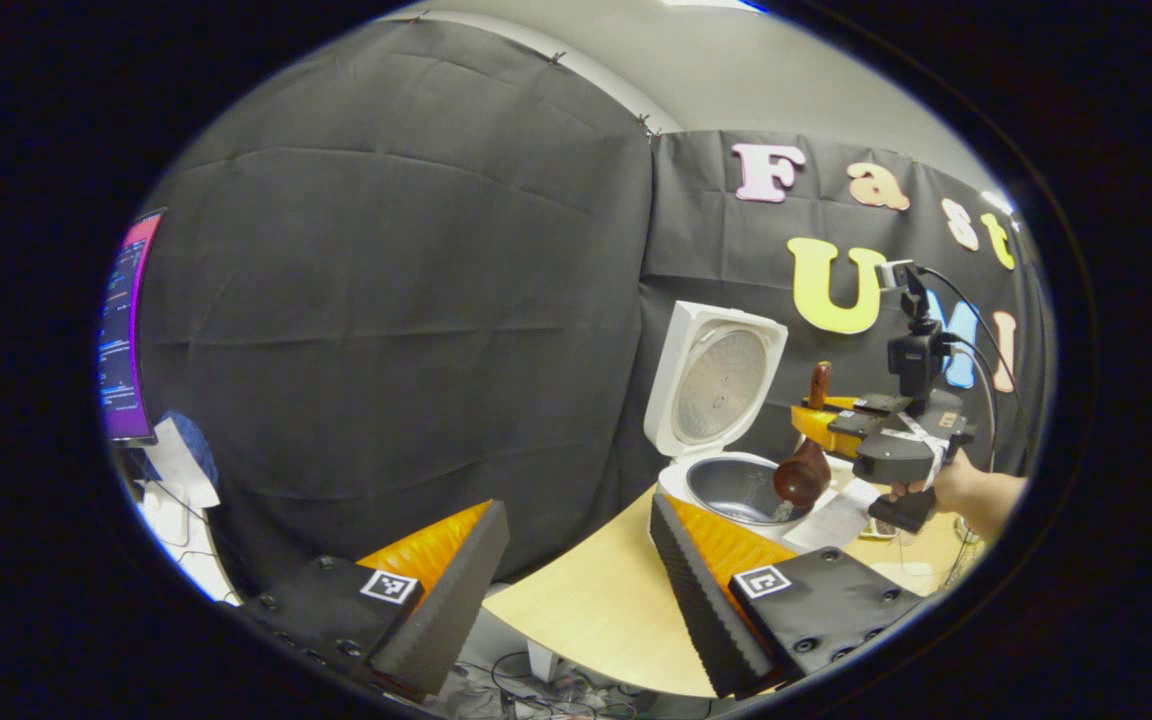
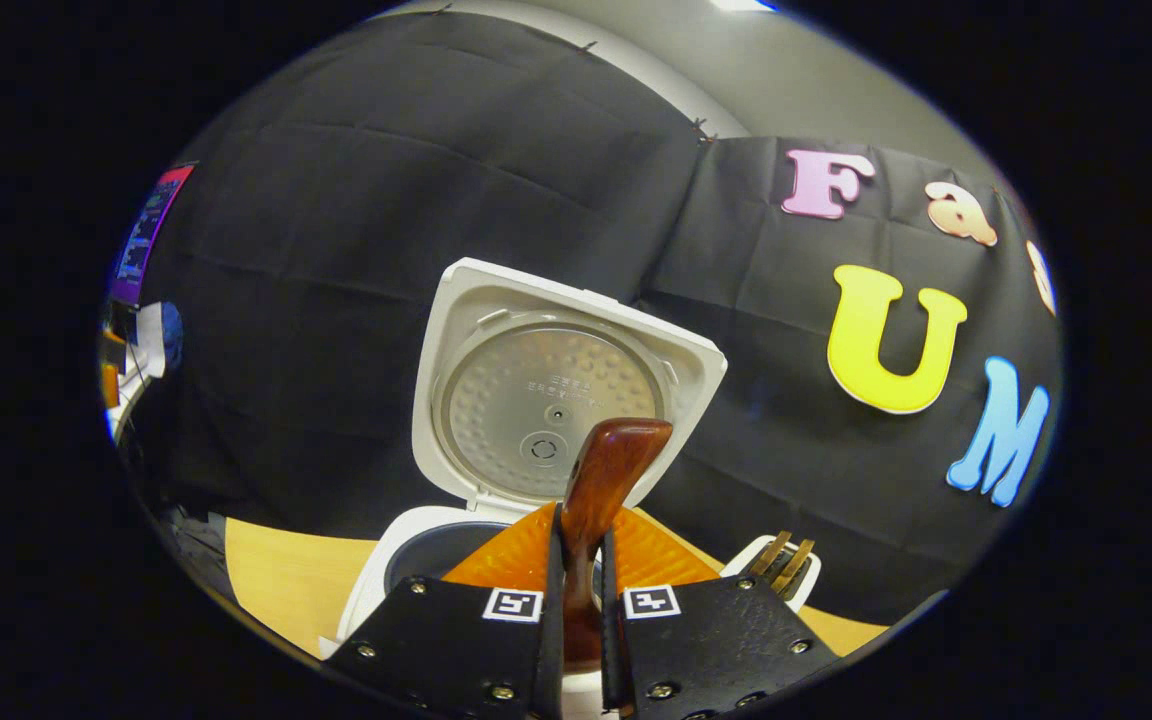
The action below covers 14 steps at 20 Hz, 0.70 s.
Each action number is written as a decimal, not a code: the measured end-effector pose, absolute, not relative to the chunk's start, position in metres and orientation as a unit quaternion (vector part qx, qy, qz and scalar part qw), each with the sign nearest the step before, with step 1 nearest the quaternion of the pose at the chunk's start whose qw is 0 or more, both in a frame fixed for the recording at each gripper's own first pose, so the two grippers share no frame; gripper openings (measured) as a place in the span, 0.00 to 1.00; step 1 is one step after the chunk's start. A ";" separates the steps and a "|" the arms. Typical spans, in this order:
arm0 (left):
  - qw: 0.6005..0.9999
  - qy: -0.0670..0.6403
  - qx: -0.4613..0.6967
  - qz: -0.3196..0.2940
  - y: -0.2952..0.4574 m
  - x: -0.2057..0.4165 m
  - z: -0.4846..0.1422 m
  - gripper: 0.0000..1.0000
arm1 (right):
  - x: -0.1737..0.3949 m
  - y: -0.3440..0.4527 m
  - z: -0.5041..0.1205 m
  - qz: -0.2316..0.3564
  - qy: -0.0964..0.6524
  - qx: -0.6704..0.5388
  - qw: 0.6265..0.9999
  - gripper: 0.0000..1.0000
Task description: Close the left gripper, press the button to open the rice cooker; take a wooden spoon from the chopstick holder with the right hand, scoop a spoonful of rice and pour it into the rice cooker, then put the wooden spoon back into the chopstick holder.
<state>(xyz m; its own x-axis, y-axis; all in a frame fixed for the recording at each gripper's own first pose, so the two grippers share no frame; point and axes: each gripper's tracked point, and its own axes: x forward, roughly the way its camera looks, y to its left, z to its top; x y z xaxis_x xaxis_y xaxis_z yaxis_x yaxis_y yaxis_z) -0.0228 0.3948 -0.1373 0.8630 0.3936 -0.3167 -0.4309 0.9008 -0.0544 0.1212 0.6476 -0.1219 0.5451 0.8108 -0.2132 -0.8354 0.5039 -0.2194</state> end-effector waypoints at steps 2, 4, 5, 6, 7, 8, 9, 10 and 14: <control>0.963 0.151 -0.064 0.215 0.396 -0.022 -0.140 0.99 | 0.121 0.647 -0.123 0.475 0.033 -0.166 0.864 0.15; 0.963 0.151 -0.067 0.214 0.395 -0.022 -0.138 0.99 | 0.121 0.647 -0.124 0.479 0.047 -0.153 0.863 0.15; 0.963 0.150 -0.067 0.213 0.394 -0.022 -0.138 0.99 | 0.121 0.646 -0.124 0.479 0.058 -0.142 0.864 0.15; 0.964 0.149 -0.066 0.212 0.394 -0.022 -0.137 0.99 | 0.121 0.645 -0.122 0.479 0.067 -0.128 0.866 0.15; 0.964 0.147 -0.066 0.210 0.392 -0.020 -0.137 0.99 | 0.121 0.643 -0.117 0.478 0.078 -0.109 0.868 0.16; 0.965 0.145 -0.066 0.208 0.391 -0.019 -0.134 0.99 | 0.123 0.640 -0.112 0.478 0.088 -0.086 0.870 0.16; 0.966 0.142 -0.066 0.205 0.389 -0.017 -0.131 0.99 | 0.124 0.636 -0.106 0.477 0.097 -0.062 0.871 0.16; 0.967 0.139 -0.065 0.202 0.388 -0.015 -0.128 0.99 | 0.126 0.632 -0.099 0.475 0.108 -0.032 0.873 0.16; 0.972 0.131 -0.053 0.188 0.380 -0.001 -0.120 0.99 | 0.136 0.603 -0.074 0.454 0.142 0.062 0.877 0.15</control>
